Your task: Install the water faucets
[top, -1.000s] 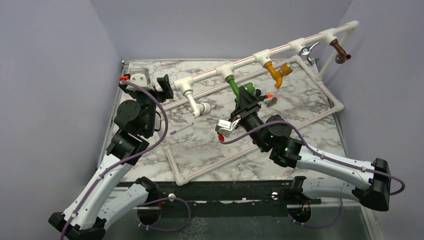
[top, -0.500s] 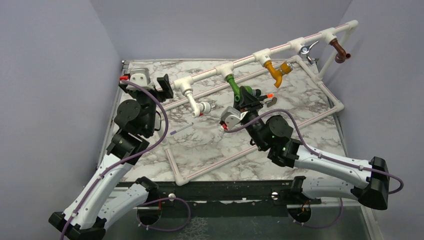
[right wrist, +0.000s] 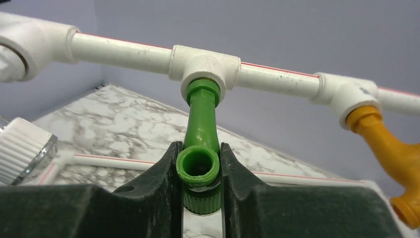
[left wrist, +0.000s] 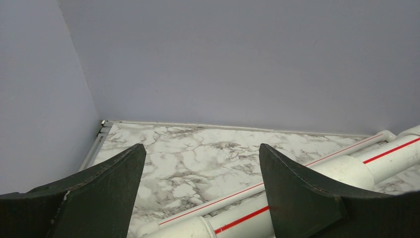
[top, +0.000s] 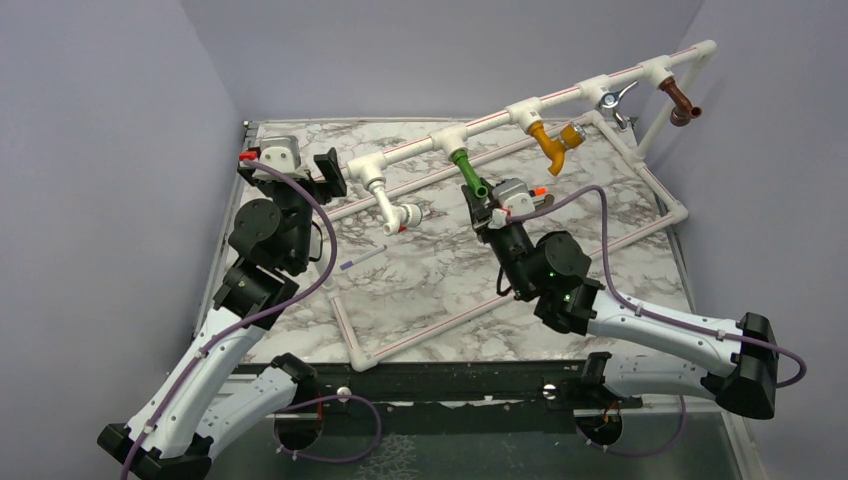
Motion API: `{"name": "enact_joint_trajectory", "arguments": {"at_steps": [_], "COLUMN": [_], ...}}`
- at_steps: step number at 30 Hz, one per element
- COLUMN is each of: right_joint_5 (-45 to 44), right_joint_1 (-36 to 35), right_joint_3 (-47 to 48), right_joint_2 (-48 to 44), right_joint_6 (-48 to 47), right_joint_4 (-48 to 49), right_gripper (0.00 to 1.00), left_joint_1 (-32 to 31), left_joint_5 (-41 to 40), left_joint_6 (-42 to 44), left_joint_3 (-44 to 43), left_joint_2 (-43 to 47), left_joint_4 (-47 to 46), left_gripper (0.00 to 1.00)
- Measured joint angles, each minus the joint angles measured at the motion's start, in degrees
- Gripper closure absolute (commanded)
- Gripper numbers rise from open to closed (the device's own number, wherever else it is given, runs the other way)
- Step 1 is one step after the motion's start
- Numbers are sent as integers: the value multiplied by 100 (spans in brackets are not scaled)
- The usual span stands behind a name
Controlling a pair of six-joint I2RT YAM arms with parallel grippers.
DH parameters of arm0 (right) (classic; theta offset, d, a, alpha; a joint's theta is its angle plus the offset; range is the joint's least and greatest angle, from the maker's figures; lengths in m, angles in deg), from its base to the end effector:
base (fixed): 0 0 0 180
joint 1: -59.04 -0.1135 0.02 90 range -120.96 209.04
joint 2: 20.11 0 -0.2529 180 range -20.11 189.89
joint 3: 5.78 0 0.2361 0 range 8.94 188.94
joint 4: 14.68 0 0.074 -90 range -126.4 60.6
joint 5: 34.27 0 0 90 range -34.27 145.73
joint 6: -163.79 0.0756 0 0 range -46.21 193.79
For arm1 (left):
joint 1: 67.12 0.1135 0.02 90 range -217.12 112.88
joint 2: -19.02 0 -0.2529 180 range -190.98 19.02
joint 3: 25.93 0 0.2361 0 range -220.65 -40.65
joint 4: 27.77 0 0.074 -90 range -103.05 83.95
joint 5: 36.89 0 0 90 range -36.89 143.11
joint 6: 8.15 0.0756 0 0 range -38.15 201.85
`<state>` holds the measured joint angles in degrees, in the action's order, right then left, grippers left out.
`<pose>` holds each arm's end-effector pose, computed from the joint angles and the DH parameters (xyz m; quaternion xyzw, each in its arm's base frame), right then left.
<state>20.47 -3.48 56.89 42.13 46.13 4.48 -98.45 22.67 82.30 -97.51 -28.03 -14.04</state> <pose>0.1615 0.2160 0.3846 -0.2144 0.5632 0.0667 0.7953 0.1901 -0.0709 0.4227 -0.0262 0.6469 -0.0366 0.7612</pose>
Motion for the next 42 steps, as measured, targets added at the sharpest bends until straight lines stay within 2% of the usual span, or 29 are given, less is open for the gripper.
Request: {"name": "enact_joint_trajectory", "arguments": {"at_steps": [21,24,27,34,42], "right_joint_5": [-968,-1154,-1290,-1381,-1421], "right_joint_1": [0,0,-4,-4,-4], "right_joint_3": [-15,111,437,531,492], "right_joint_2": [-96,-96,-94,-96,-96], "right_joint_6": [6269,7154,8048,9532,10625], "right_joint_4": [-234,-579,-1357,-1781,-1840], "right_gripper": [99,99,100,99,99], "left_joint_1": [-4,-4,-4,-2,-4], "left_joint_5": [2,2,2,2,0], "left_joint_6": [-2,-2,0,0,0], "left_joint_3": [0,0,0,0,0], "left_joint_2": [13,13,11,11,11], "left_joint_4": [7,4,4,4,4], "left_gripper": [15,15,15,15,15]}}
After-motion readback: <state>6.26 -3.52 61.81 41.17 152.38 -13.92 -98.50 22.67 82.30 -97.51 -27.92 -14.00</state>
